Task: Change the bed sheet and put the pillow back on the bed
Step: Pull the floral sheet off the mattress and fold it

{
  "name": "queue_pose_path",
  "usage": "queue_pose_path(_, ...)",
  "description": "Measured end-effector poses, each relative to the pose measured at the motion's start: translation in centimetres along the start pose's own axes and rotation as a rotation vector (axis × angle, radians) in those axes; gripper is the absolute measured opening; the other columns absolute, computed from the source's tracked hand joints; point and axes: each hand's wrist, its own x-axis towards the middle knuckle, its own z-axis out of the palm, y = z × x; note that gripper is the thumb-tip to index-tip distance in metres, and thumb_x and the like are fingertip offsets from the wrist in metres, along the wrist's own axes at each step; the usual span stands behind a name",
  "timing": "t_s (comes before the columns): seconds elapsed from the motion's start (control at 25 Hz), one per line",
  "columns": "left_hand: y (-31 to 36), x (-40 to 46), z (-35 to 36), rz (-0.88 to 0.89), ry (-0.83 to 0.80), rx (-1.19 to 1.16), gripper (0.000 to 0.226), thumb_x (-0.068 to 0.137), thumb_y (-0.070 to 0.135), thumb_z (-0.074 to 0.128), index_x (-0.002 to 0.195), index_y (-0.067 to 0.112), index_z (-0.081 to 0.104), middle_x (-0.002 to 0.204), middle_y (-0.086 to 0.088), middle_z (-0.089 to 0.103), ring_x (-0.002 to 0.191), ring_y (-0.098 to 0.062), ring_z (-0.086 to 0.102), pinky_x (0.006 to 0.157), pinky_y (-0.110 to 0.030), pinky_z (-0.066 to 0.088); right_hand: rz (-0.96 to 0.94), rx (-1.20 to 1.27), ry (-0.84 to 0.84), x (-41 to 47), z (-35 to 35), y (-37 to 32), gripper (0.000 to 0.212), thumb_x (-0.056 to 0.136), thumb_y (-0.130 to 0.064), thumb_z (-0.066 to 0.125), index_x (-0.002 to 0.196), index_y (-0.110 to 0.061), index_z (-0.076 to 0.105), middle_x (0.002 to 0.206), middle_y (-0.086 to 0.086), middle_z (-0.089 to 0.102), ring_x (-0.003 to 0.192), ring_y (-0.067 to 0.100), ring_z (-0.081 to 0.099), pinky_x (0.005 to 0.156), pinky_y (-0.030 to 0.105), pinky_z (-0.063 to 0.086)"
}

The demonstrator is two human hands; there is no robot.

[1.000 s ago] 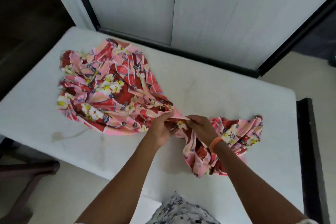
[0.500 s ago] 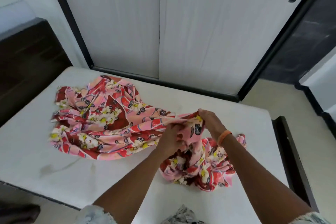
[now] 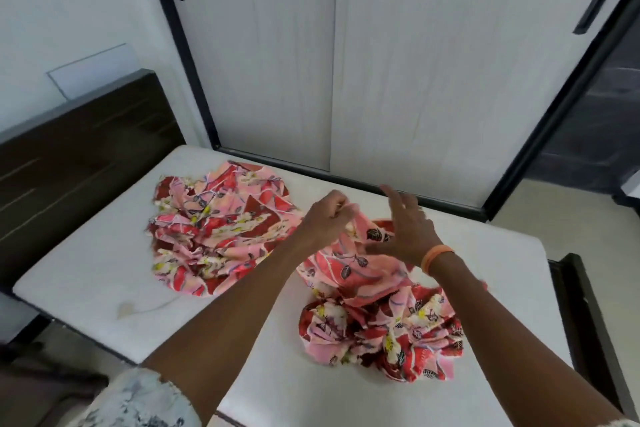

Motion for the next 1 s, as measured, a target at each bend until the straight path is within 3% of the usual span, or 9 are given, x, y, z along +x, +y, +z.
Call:
queue_pose_path(0.08, 1.8, -0.9, -1.2, 0.040, -0.017, -0.022, 0.019, 0.086, 0.023, 0.073, 0.089, 0.024, 0.054, 0.081, 0.003, 0.064, 0.068, -0.013, 0.063, 0.057, -0.027, 0.050, -0.134, 0.096, 0.089, 0.4, 0.1, -3.5, 0.029, 0.079, -0.038, 0.062, 0.106, -0.025, 0.061, 0.108, 0.008, 0.065, 0.103, 0.030, 0.062, 0.085, 0.045, 0.049)
queue_pose_path(0.12, 1.9, -1.2, -2.1, 0.049, 0.016, -0.020, 0.023, 0.082, 0.015, 0.076, 0.089, 0.024, 0.056, 0.083, 0.004, 0.065, 0.069, -0.012, 0.064, 0.060, -0.029, 0.053, -0.164, 0.202, 0.138, 0.5, 0.1, -4.9, 0.013, 0.081, -0.030, 0.053, 0.086, -0.022, 0.063, 0.090, 0.009, 0.069, 0.089, 0.032, 0.066, 0.077, 0.042, 0.051)
queue_pose_path(0.28, -0.4, -2.8, -6.8, 0.073, 0.321, 0.464, 0.027, 0.077, 0.004, 0.068, 0.089, 0.025, 0.056, 0.083, 0.006, 0.062, 0.075, -0.014, 0.061, 0.063, -0.033, 0.052, -0.213, 0.320, 0.349, 0.7, -0.5, -7.5, 0.021, 0.093, -0.010, 0.054, 0.103, -0.010, 0.073, 0.096, 0.013, 0.074, 0.089, 0.030, 0.067, 0.081, 0.035, 0.051)
queue_pose_path(0.44, -4.7, -5.5, -12.7, -0.118, 0.665, 0.872, 0.023, 0.078, 0.011, 0.067, 0.099, 0.020, 0.063, 0.099, 0.000, 0.057, 0.094, -0.023, 0.054, 0.078, -0.035, 0.048, 0.007, 0.352, 0.431, 1.8, -2.3, -5.8, 0.026, 0.088, -0.003, 0.054, 0.105, -0.006, 0.073, 0.104, 0.019, 0.072, 0.098, 0.034, 0.065, 0.087, 0.035, 0.049)
queue_pose_path(0.6, -8.2, -7.2, -19.5, -0.383, 0.938, 0.472, 0.033, 0.080, -0.007, 0.056, 0.107, 0.007, 0.067, 0.115, -0.015, 0.060, 0.106, -0.031, 0.057, 0.081, -0.034, 0.046, 0.387, 0.356, 0.371, 1.6, -1.0, -4.0, 0.028, 0.083, -0.008, 0.055, 0.105, 0.000, 0.072, 0.108, 0.026, 0.068, 0.103, 0.041, 0.063, 0.087, 0.036, 0.048)
queue_pose_path(0.68, -8.3, -6.8, -21.3, -0.343, 0.904, 0.276, 0.034, 0.082, -0.009, 0.055, 0.109, 0.003, 0.070, 0.115, -0.015, 0.068, 0.109, -0.028, 0.061, 0.087, -0.028, 0.044, 0.394, 0.275, 0.188, 1.8, 0.3, -6.3, 0.051, 0.076, -0.025, 0.060, 0.120, 0.002, 0.063, 0.125, 0.025, 0.061, 0.116, 0.038, 0.057, 0.095, 0.037, 0.045)
queue_pose_path(0.8, -6.3, -6.5, -22.9, -0.109, 0.618, 0.097, 0.026, 0.084, -0.004, 0.059, 0.105, 0.004, 0.073, 0.100, -0.008, 0.071, 0.093, -0.019, 0.062, 0.082, -0.026, 0.044, 0.080, 0.368, 0.034, 2.8, 3.6, -16.5, 0.087, 0.070, -0.032, 0.082, 0.143, -0.008, 0.040, 0.137, 0.014, 0.051, 0.127, 0.026, 0.048, 0.107, 0.038, 0.038)
queue_pose_path(0.88, -5.0, -6.7, -24.1, 0.086, 0.431, 0.129, 0.009, 0.086, 0.009, 0.063, 0.086, 0.014, 0.071, 0.078, 0.004, 0.065, 0.072, -0.008, 0.055, 0.067, -0.026, 0.040, -0.147, 0.455, 0.060, 3.5, 5.7, -25.0, 0.074, 0.075, -0.031, 0.081, 0.138, -0.015, 0.047, 0.120, 0.005, 0.062, 0.111, 0.019, 0.058, 0.096, 0.034, 0.046)
queue_pose_path(1.0, -5.4, -6.9, -27.9, 0.221, 0.367, 0.453, 0.005, 0.079, 0.019, 0.061, 0.076, 0.021, 0.059, 0.074, 0.006, 0.059, 0.069, -0.010, 0.053, 0.062, -0.029, 0.043, -0.291, 0.284, 0.361, 5.2, 6.7, -32.6, 0.027, 0.087, -0.022, 0.052, 0.106, -0.011, 0.068, 0.099, 0.013, 0.072, 0.092, 0.032, 0.067, 0.076, 0.036, 0.050)
